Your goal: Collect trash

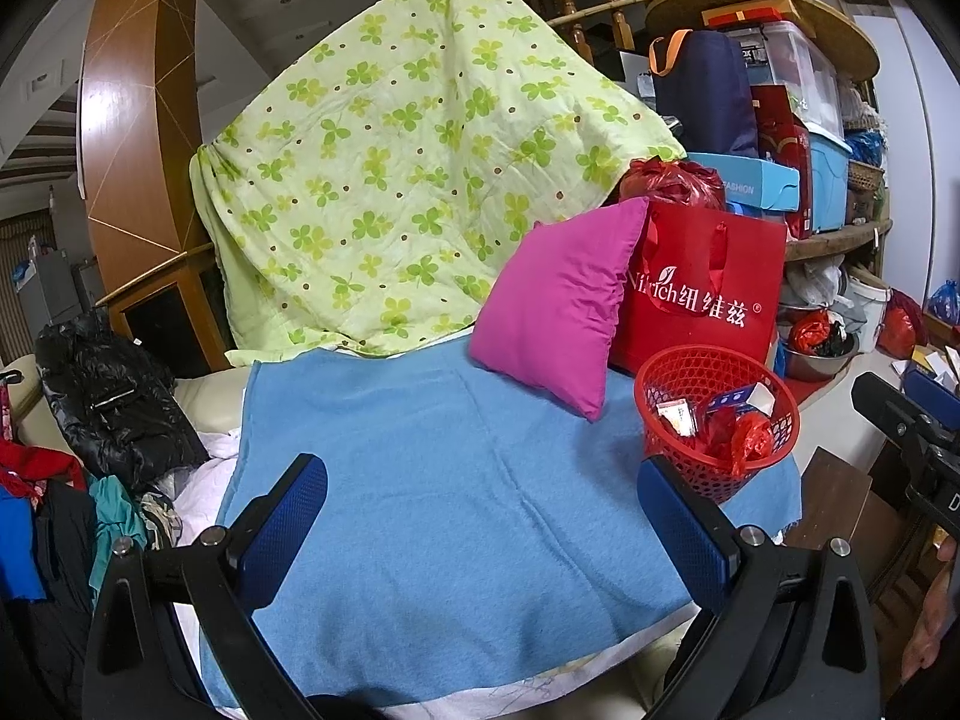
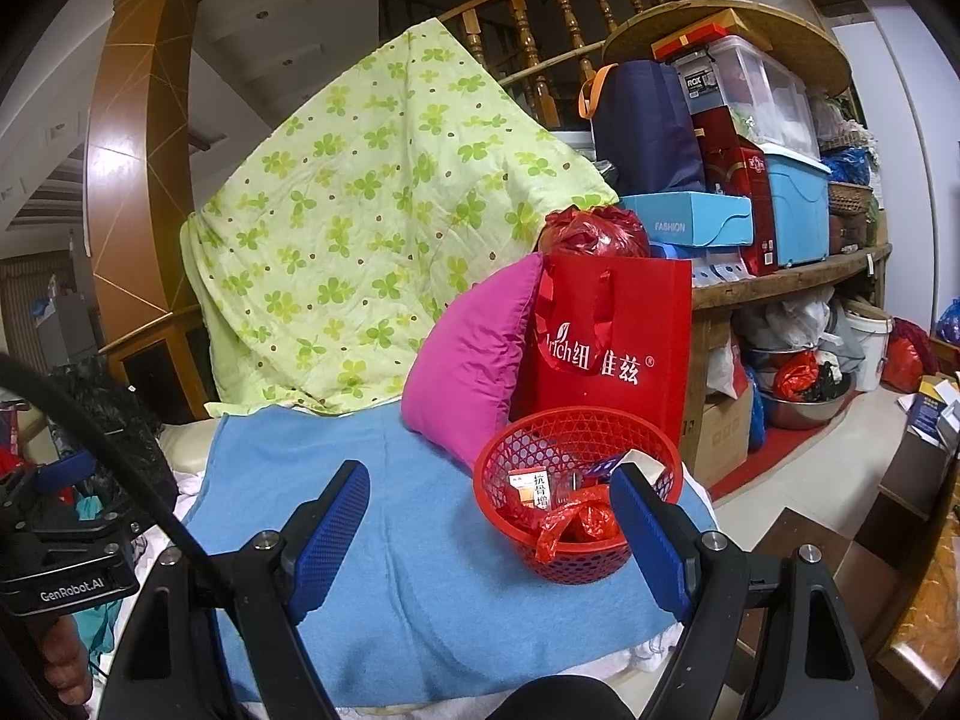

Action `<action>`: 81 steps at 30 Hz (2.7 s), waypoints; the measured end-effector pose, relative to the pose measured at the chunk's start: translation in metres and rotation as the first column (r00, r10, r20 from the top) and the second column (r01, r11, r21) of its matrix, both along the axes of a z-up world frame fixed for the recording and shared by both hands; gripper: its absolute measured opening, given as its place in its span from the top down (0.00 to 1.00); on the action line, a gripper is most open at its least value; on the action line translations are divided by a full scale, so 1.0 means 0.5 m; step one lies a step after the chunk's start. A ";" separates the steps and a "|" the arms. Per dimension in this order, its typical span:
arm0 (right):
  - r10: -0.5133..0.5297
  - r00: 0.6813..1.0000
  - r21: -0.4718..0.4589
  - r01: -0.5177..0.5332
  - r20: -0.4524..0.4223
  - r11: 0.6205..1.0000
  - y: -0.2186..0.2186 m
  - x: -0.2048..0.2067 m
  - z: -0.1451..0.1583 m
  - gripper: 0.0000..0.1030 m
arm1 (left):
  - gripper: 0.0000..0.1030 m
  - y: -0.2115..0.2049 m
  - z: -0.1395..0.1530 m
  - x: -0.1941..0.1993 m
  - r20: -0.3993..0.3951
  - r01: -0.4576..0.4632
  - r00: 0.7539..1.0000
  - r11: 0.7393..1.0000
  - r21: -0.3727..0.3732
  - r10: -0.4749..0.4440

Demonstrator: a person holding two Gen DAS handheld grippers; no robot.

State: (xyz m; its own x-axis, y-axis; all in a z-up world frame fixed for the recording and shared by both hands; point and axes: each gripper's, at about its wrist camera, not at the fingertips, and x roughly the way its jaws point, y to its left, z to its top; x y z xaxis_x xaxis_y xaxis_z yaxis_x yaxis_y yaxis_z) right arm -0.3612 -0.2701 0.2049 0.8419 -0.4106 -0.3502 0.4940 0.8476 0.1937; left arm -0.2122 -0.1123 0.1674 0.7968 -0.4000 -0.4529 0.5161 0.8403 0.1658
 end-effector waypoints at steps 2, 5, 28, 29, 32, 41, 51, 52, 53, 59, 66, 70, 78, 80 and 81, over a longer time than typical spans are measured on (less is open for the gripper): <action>0.000 1.000 0.000 0.000 0.000 1.000 0.000 0.001 0.001 0.18 | 0.00 0.003 -0.006 0.002 -0.003 0.001 1.000 1.000 -0.001 -0.001; 0.001 1.000 0.001 -0.001 -0.003 1.000 0.003 0.004 -0.003 0.18 | 0.00 0.008 -0.012 0.005 -0.006 0.003 1.000 1.000 0.001 -0.003; 0.007 1.000 -0.001 -0.007 -0.013 1.000 0.015 0.011 -0.014 0.18 | 0.00 0.031 -0.020 0.032 -0.041 -0.008 0.999 1.000 0.000 0.008; 0.009 1.000 -0.002 -0.009 -0.014 1.000 0.016 0.014 -0.017 0.18 | 0.00 0.032 -0.020 0.032 -0.042 -0.009 0.999 1.000 0.000 0.009; 0.015 1.000 -0.002 -0.015 -0.019 1.000 0.018 0.019 -0.023 0.18 | 0.00 0.033 -0.020 0.036 -0.046 -0.012 0.999 1.000 0.002 0.012; 0.019 1.000 0.004 -0.019 -0.022 1.000 0.010 0.023 -0.017 0.18 | 0.00 0.034 -0.019 0.038 -0.047 -0.010 0.999 1.000 0.007 0.011; 0.015 1.000 0.026 -0.014 -0.016 1.000 -0.012 0.010 -0.020 0.18 | 0.00 0.022 -0.024 0.032 -0.046 -0.002 0.999 1.000 0.023 0.004; 0.015 1.000 0.024 -0.015 -0.018 1.000 -0.013 0.013 -0.018 0.18 | 0.00 0.022 -0.024 0.033 -0.047 -0.001 0.999 1.000 0.023 0.002; 0.015 1.000 0.024 -0.015 -0.018 1.000 -0.013 0.014 -0.018 0.18 | 0.00 0.022 -0.024 0.032 -0.048 0.000 0.999 1.000 0.024 0.001; 0.013 1.000 0.031 -0.012 -0.017 0.999 -0.021 0.010 -0.020 0.18 | 0.00 0.021 -0.025 0.030 -0.047 0.005 0.999 1.000 0.031 -0.004; 0.014 1.000 0.032 -0.013 -0.018 0.999 -0.025 0.008 -0.022 0.18 | 0.00 0.020 -0.026 0.029 -0.048 0.006 0.999 0.999 0.032 -0.005; 0.014 1.000 0.032 -0.014 -0.020 0.999 -0.024 0.008 -0.022 0.18 | 0.00 0.020 -0.027 0.029 -0.048 0.008 0.999 0.999 0.034 -0.006; 0.020 1.000 0.028 -0.019 -0.020 0.999 -0.022 0.010 -0.021 0.18 | 0.00 0.022 -0.027 0.031 -0.050 0.009 0.999 0.999 0.033 -0.007; 0.019 1.000 0.028 -0.019 -0.020 0.999 -0.022 0.011 -0.020 0.18 | 0.00 0.021 -0.027 0.029 -0.047 0.009 0.999 0.999 0.036 -0.007; 0.019 1.000 0.027 -0.018 -0.020 0.999 -0.022 0.010 -0.021 0.18 | 0.00 0.021 -0.027 0.029 -0.047 0.009 0.999 0.999 0.035 -0.007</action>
